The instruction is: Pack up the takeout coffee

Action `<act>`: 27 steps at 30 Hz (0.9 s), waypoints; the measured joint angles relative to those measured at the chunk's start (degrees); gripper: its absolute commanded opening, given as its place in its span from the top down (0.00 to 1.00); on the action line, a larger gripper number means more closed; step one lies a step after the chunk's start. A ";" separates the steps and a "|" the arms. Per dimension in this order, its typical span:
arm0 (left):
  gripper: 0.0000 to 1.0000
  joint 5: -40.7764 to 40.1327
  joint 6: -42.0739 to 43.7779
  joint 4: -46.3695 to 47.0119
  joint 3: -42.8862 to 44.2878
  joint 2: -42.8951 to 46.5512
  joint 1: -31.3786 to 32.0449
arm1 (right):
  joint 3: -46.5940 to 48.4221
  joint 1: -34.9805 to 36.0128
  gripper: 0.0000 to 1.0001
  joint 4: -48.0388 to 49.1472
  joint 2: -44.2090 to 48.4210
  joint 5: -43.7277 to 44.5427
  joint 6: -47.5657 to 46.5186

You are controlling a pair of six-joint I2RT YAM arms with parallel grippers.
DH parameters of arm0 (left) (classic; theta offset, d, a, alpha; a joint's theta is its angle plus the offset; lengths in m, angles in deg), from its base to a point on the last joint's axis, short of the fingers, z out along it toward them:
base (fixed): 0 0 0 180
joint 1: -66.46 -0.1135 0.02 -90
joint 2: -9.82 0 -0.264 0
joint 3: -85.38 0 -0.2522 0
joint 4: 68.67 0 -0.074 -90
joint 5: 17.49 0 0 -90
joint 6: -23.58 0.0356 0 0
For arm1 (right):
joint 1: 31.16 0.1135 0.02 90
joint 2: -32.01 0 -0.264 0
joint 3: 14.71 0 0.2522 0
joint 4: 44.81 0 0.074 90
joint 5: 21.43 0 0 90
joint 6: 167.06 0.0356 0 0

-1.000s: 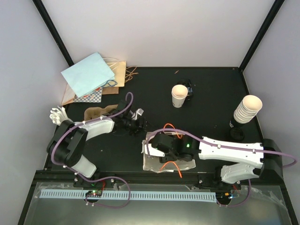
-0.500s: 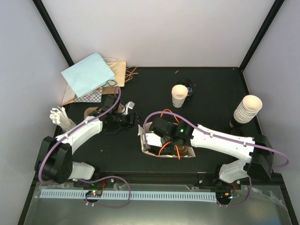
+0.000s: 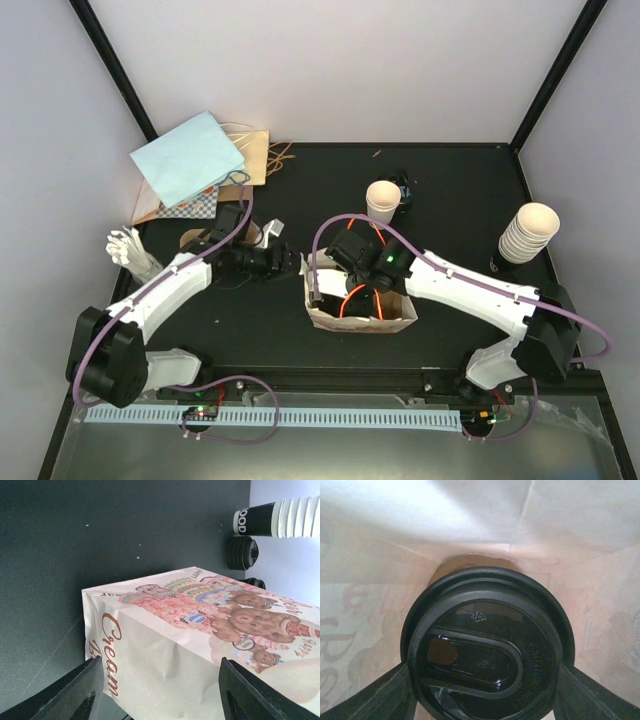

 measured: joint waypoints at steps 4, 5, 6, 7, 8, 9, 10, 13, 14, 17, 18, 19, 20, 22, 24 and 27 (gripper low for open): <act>0.35 0.13 0.44 -0.76 0.00 0.87 0.00 | -0.68 -0.63 0.52 0.94 0.13 -1.05 -0.48; 0.35 0.13 0.48 -0.83 -0.02 1.01 0.00 | -1.03 -0.70 0.52 1.31 0.33 -1.29 -0.61; 0.35 0.15 0.50 -0.85 -0.02 1.14 0.00 | -1.33 -0.81 0.52 1.62 0.55 -1.55 -0.74; 0.35 0.15 0.50 -0.85 -0.04 1.20 0.00 | -1.66 -0.90 0.52 1.97 0.76 -1.90 -0.94; 0.35 0.17 0.50 -0.83 -0.09 1.25 0.00 | -1.97 -1.03 0.52 2.38 0.92 -2.27 -1.09; 0.35 0.17 0.50 -0.85 -0.13 1.27 0.00 | -2.25 -1.16 0.52 2.73 1.05 -2.64 -1.33; 0.35 0.20 0.50 -0.85 -0.17 1.29 0.00 | -2.51 -1.22 0.52 3.10 1.16 -3.13 -1.55; 0.35 0.42 0.50 -0.83 -0.22 1.31 0.00 | -2.93 -1.22 0.52 3.98 1.20 -4.28 -1.95; 0.34 0.50 0.50 -0.83 -0.22 1.31 0.00 | -2.99 -1.27 0.52 4.13 1.18 -4.63 -2.01; 0.35 0.61 0.50 -0.83 -0.22 1.31 0.00 | -3.23 -1.62 0.52 4.63 1.18 -5.75 -2.38; 0.35 0.63 0.50 -0.81 -0.22 1.31 0.00 | -3.28 -1.86 0.52 4.72 1.18 -6.05 -2.47; 0.35 0.68 0.50 -0.81 -0.22 1.31 0.00 | -3.30 -2.08 0.52 4.76 1.18 -6.32 -2.60; 0.35 0.74 0.50 -0.83 -0.22 1.31 0.00 | -3.34 -2.23 0.52 4.83 1.18 -6.54 -2.64; 0.35 0.92 0.52 -0.83 -0.22 1.31 0.00 | -3.34 -2.51 0.52 4.85 1.14 -6.88 -2.82; 0.35 1.07 0.52 -0.83 -0.24 1.31 0.00 | -3.34 -2.58 0.52 4.87 1.07 -6.97 -2.86; 0.34 1.42 0.55 -0.79 -0.26 1.31 0.00 | -3.10 -2.58 0.52 4.87 0.68 -6.97 -2.75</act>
